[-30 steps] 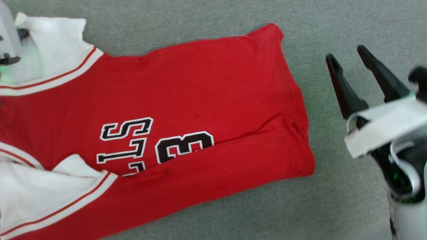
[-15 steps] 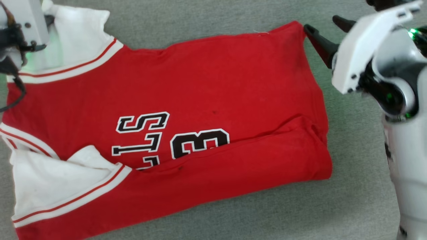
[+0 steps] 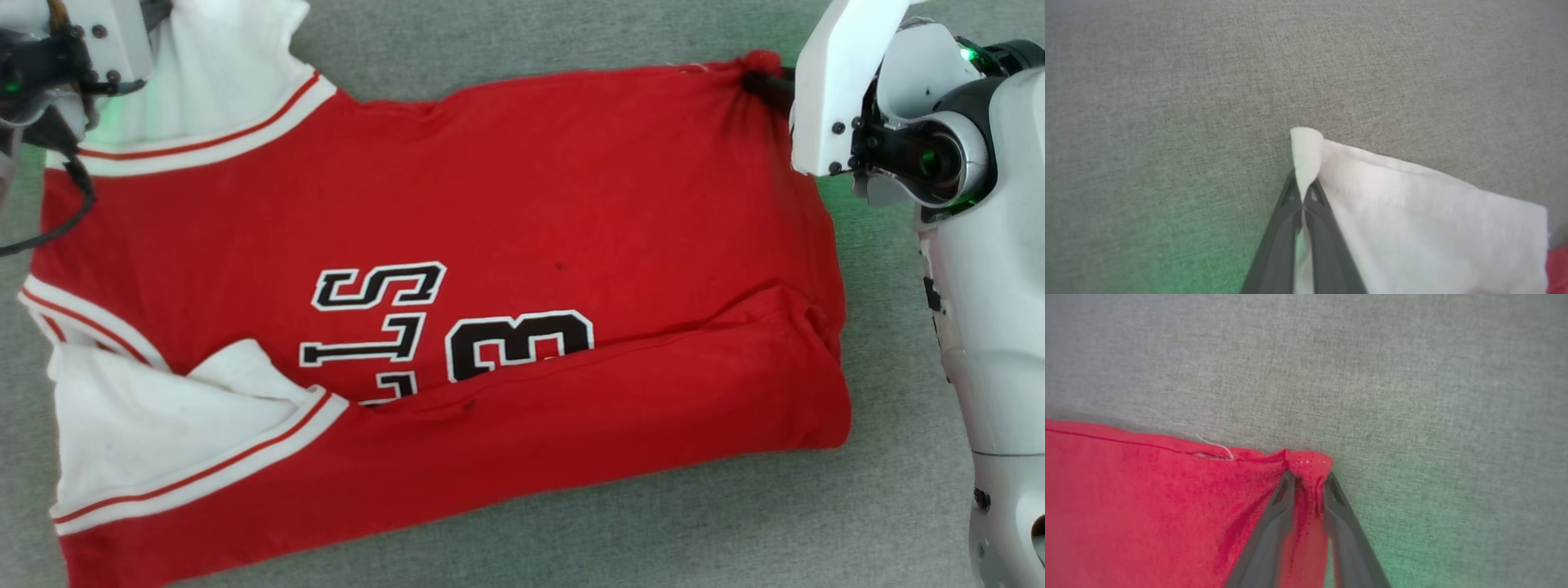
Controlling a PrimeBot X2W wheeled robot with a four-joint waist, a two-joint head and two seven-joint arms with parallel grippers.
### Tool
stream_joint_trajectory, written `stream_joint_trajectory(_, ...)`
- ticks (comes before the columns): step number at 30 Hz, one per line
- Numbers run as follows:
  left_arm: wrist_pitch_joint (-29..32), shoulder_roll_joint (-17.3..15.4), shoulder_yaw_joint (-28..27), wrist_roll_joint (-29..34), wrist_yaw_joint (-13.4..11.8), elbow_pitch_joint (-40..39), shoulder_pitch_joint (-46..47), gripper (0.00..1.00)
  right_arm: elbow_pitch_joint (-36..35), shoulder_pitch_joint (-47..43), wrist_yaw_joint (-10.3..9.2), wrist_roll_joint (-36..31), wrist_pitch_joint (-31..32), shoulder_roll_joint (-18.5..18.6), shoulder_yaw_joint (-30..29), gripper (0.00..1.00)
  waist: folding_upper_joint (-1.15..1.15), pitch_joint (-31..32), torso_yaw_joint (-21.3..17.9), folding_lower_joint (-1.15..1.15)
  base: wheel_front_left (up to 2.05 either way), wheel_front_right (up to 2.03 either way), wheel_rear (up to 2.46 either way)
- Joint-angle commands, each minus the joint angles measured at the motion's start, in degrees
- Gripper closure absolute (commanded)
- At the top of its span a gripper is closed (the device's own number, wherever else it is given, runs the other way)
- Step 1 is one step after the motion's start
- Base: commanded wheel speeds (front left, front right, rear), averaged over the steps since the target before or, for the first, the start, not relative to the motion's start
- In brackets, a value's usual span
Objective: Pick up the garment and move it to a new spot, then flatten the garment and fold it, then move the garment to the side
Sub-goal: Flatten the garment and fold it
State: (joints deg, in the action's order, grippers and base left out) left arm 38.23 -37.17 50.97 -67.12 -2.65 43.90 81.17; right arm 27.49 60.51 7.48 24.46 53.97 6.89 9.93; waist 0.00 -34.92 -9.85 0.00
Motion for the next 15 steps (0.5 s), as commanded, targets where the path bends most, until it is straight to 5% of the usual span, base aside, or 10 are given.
stream_joint_trajectory(1, 0.2, 1.1, 0.9, -0.2, 0.2, 1.0, -1.8, 1.0, 2.5, -1.9, 0.02, 0.1, 0.8, -0.8, 0.9, 1.0, 0.0, 0.0, 0.3, 0.0, 0.0, 0.0, 0.0)
stream_joint_trajectory(15, -6.3, 3.2, -0.8, -0.9, 5.2, 3.0, -1.5, 1.0, 2.1, -1.1, 0.0, 1.8, -8.2, 3.3, 2.5, 1.0, 0.0, 7.1, 3.5, 0.0, 0.0, 0.0, 0.0)
